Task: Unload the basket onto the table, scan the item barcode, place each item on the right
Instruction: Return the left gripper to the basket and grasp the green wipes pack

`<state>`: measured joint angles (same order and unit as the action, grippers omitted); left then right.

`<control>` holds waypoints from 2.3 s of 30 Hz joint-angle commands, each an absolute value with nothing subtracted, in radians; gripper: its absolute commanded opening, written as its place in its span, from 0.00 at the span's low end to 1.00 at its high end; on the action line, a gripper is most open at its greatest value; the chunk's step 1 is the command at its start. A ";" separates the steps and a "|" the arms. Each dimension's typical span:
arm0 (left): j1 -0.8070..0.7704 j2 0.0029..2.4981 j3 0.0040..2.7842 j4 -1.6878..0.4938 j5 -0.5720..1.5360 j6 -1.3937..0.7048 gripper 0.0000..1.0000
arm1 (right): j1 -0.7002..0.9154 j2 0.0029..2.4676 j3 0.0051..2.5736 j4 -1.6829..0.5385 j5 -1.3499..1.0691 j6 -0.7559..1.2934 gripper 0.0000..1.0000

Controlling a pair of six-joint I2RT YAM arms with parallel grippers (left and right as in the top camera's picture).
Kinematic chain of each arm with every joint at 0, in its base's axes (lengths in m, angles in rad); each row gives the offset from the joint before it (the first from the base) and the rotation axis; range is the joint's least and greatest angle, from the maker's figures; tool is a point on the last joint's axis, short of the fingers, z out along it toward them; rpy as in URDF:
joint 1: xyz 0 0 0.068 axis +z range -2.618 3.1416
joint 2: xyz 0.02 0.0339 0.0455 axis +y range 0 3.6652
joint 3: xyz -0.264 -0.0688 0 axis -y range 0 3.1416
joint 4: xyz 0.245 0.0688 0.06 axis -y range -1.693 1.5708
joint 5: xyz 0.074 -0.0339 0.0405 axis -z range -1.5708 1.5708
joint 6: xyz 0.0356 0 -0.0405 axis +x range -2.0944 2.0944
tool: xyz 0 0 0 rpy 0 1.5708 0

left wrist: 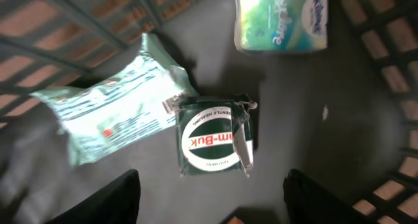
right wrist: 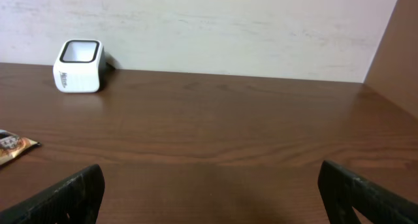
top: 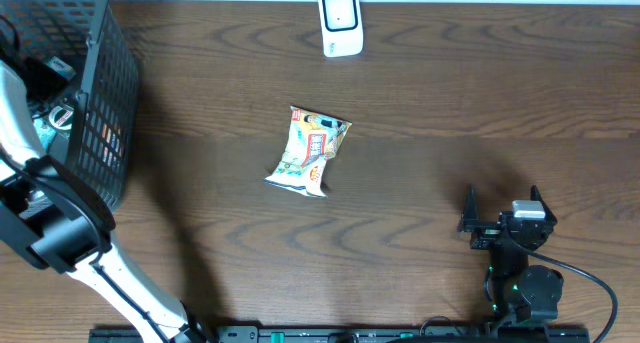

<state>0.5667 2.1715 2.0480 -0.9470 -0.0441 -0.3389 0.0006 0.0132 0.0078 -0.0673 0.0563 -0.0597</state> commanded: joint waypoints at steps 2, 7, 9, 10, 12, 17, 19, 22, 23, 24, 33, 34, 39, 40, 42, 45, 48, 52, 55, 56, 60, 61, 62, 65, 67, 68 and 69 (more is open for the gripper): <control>0.567 2.170 2.016 -0.964 -0.176 -0.330 0.70 | 0.007 0.011 0.006 -0.070 0.061 -0.057 0.99; 0.572 2.170 1.936 -0.954 -0.327 -0.330 0.70 | 0.007 0.011 0.006 -0.070 0.061 -0.057 0.99; 0.578 2.170 1.893 -0.938 -0.396 -0.328 0.70 | 0.007 0.011 0.006 -0.070 0.061 -0.057 0.99; 0.581 2.170 1.868 -0.922 -0.418 -0.316 0.70 | 0.007 0.011 0.006 -0.070 0.061 -0.057 0.99; 0.589 2.170 1.817 -0.884 -0.420 -0.260 0.70 | 0.007 0.011 0.006 -0.070 0.061 -0.057 0.99; 0.613 2.170 1.708 -0.788 -0.420 -0.145 0.76 | 0.007 0.011 0.006 -0.070 0.061 -0.057 0.99; 0.624 2.170 1.679 -0.751 -0.420 -0.145 0.80 | 0.007 0.011 0.006 -0.070 0.061 -0.057 0.99; 0.636 2.170 1.658 -0.706 -0.420 -0.101 0.83 | 0.007 0.011 0.006 -0.070 0.061 -0.057 0.99; 0.637 2.170 1.658 -0.695 -0.420 -0.070 0.83 | 0.007 0.011 0.006 -0.070 0.061 -0.057 0.99; 0.637 2.170 1.658 -0.679 -0.420 -0.027 0.83 | 0.007 0.011 0.006 -0.070 0.061 -0.057 0.99; 0.558 2.169 1.659 -0.611 -0.374 0.147 0.79 | 0.007 0.011 0.006 -0.070 0.061 -0.057 0.99; 0.541 2.169 1.659 -0.598 -0.375 0.175 0.79 | 0.007 0.011 0.006 -0.070 0.061 -0.057 0.99; 0.493 2.170 1.658 -0.541 -0.375 0.209 0.79 | 0.007 0.011 0.006 -0.070 0.061 -0.057 0.99; 0.493 2.170 1.658 -0.535 -0.375 0.209 0.79 | 0.007 0.011 0.006 -0.070 0.061 -0.057 0.99; 0.504 2.170 1.658 -0.529 -0.375 0.210 0.79 | 0.007 0.011 0.006 -0.070 0.061 -0.057 0.99; 0.553 2.170 1.653 -0.532 -0.372 0.217 0.79 | 0.007 0.011 0.006 -0.070 0.061 -0.057 0.99; 0.590 2.170 1.651 -0.565 -0.250 0.305 0.79 | 0.007 0.011 0.006 -0.070 0.061 -0.057 0.99; 0.619 2.170 1.644 -0.561 -0.130 0.369 0.80 | 0.007 0.011 0.006 -0.070 0.061 -0.057 0.99; 0.629 2.171 1.644 -0.530 -0.130 0.369 0.80 | 0.007 0.011 0.006 -0.070 0.061 -0.057 0.99; 0.630 2.171 1.644 -0.523 -0.130 0.369 0.80 | 0.007 0.011 0.006 -0.070 0.061 -0.057 0.99; 0.633 2.178 1.640 -0.509 -0.130 0.369 0.80 | 0.007 0.011 0.006 -0.070 0.061 -0.057 0.99; 0.633 2.187 1.640 -0.510 -0.130 0.369 0.80 | 0.007 0.011 0.006 -0.070 0.061 -0.057 0.99; 0.634 2.195 1.640 -0.511 -0.130 0.369 0.80 | 0.007 0.011 0.006 -0.070 0.061 -0.057 0.99; 0.634 2.230 1.640 -0.515 -0.131 0.364 0.74 | 0.007 0.011 0.006 -0.070 0.061 -0.057 0.99; 0.634 2.252 1.640 -0.521 -0.131 0.361 0.68 | 0.007 0.011 0.006 -0.070 0.061 -0.057 0.99; 0.634 2.262 1.640 -0.527 -0.131 0.361 0.61 | 0.007 0.011 0.006 -0.070 0.061 -0.057 0.99; 0.634 2.267 1.640 -0.533 -0.131 0.361 0.54 | 0.007 0.011 0.006 -0.070 0.061 -0.057 0.99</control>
